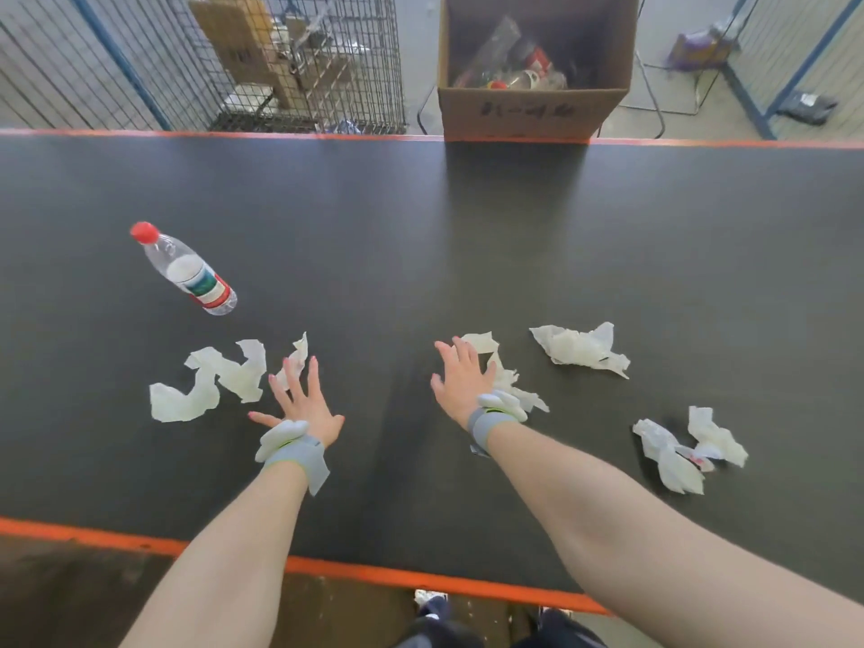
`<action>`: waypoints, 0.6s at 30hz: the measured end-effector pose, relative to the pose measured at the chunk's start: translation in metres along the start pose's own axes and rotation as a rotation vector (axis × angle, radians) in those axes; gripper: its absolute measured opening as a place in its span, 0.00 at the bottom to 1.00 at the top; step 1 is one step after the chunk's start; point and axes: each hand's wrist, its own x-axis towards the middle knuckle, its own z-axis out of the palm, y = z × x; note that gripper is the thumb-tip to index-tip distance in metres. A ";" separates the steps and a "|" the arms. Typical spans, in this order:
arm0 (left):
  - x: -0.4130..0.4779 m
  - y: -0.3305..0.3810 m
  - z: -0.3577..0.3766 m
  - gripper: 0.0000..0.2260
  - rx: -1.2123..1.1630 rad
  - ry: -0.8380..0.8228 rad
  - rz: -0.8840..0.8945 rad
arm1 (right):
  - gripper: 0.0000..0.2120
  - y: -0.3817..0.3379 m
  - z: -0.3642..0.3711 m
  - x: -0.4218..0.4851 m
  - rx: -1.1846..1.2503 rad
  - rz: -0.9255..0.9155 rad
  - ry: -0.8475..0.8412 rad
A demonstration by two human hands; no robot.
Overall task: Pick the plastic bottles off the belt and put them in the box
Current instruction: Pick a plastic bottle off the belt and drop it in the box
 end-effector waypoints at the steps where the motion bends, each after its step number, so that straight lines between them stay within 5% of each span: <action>1: 0.002 -0.008 0.000 0.47 0.005 0.015 -0.011 | 0.27 -0.007 0.004 0.001 0.029 -0.014 -0.062; 7: 0.015 -0.037 0.012 0.46 0.036 -0.065 -0.043 | 0.35 -0.042 0.023 0.006 0.010 -0.230 -0.301; 12: 0.028 -0.038 0.032 0.42 0.021 -0.393 0.146 | 0.32 -0.037 0.037 0.012 -0.109 -0.176 -0.499; 18: 0.037 -0.009 0.013 0.33 -0.177 -0.241 0.153 | 0.20 -0.042 0.007 0.043 0.074 0.082 -0.103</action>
